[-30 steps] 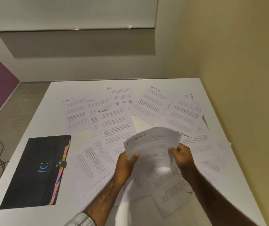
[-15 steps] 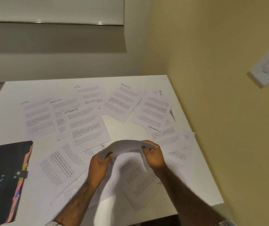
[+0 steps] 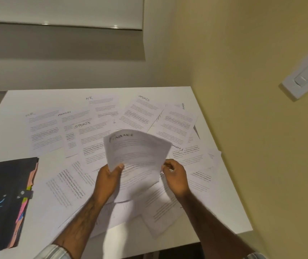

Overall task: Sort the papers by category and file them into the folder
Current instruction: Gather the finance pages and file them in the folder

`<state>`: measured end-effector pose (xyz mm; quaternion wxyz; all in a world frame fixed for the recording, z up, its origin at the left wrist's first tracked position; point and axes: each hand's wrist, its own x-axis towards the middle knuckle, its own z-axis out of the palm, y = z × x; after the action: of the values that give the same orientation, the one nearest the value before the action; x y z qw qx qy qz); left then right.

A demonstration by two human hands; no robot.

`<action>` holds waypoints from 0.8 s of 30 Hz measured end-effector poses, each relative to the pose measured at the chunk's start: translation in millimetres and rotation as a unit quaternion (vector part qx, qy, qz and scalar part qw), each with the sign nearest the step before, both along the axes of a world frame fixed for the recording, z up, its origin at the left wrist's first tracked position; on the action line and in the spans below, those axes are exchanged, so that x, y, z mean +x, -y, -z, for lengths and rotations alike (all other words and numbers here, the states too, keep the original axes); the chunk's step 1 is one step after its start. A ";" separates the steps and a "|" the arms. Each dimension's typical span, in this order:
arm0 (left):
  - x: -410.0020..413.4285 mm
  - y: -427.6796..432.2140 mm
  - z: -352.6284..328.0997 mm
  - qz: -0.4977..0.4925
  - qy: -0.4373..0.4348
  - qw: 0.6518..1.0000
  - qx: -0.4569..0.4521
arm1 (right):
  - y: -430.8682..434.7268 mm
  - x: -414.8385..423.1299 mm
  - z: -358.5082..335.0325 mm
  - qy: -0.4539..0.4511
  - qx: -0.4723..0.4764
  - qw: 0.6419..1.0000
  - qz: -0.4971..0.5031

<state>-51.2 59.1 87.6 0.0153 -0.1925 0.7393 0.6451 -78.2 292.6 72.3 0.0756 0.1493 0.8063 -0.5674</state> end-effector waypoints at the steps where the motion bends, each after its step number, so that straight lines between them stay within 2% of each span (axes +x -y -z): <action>1: 0.0 11.3 -5.1 -0.023 -0.009 1.000 0.008 | -0.5 0.7 2.6 0.004 0.003 1.000 0.005; 7: 13.1 103.3 -20.3 -0.131 -0.009 0.991 0.035 | 2.4 15.5 33.2 0.071 0.057 0.996 0.020; 11: 35.9 151.3 -12.4 -0.153 0.017 0.987 0.050 | 3.5 19.4 54.2 0.087 0.105 0.990 0.031; 15: 48.8 149.1 -23.3 -0.166 0.032 0.982 0.088 | 1.3 5.0 63.2 0.105 0.174 0.979 0.027; 17: 49.0 145.2 -18.7 -0.171 0.053 0.978 0.105 | 0.5 -8.2 65.1 0.115 0.207 0.971 -0.006; 20: 45.3 139.9 -5.2 -0.149 0.080 0.980 0.106 | -1.4 -39.4 65.0 0.131 0.313 0.938 -0.069; 22: 41.6 133.2 -0.3 -0.131 0.092 0.981 0.114 | -4.8 -64.1 60.9 0.127 0.345 0.929 -0.037; 24: 38.1 131.1 9.1 -0.120 0.103 0.982 0.108 | -11.6 -89.6 59.5 0.135 0.319 0.937 0.047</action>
<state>-13.1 -72.0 78.5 0.0351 -0.3424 0.6314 0.6949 -167.8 304.2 12.8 0.1050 0.2784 0.9193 -0.2577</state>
